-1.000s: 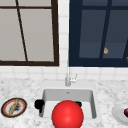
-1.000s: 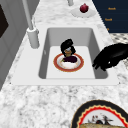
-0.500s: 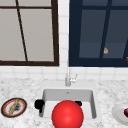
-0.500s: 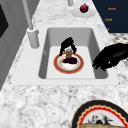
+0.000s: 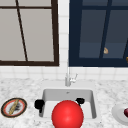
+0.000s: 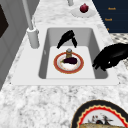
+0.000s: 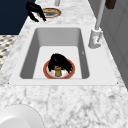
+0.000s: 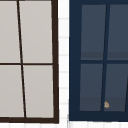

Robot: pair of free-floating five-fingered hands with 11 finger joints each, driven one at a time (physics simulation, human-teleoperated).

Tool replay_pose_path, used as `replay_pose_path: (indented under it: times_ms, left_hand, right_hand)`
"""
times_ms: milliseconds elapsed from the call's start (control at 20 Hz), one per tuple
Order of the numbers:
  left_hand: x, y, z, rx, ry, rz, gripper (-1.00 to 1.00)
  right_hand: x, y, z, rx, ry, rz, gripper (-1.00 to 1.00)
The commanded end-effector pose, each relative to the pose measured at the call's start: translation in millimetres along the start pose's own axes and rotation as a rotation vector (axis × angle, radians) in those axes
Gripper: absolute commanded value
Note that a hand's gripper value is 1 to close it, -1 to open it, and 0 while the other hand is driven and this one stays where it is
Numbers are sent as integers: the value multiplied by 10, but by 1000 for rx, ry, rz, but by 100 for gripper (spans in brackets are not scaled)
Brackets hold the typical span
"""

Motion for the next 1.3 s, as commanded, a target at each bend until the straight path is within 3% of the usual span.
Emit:
replay_pose_path:
  times_ms: [0, 850, 1250]
  left_hand:
    - [0, 0, 0, 0, 0, 0, 0]
    - [0, 0, 0, 0, 0, 0, 0]
    - [0, 0, 0, 0, 0, 0, 0]
  right_hand:
    - [-71, -190, 159, -65, -6, -11, -100]
    - [-271, -1037, 806, -328, 5, 14, -100]
    - [-231, -1561, 1083, -399, 23, 14, -100]
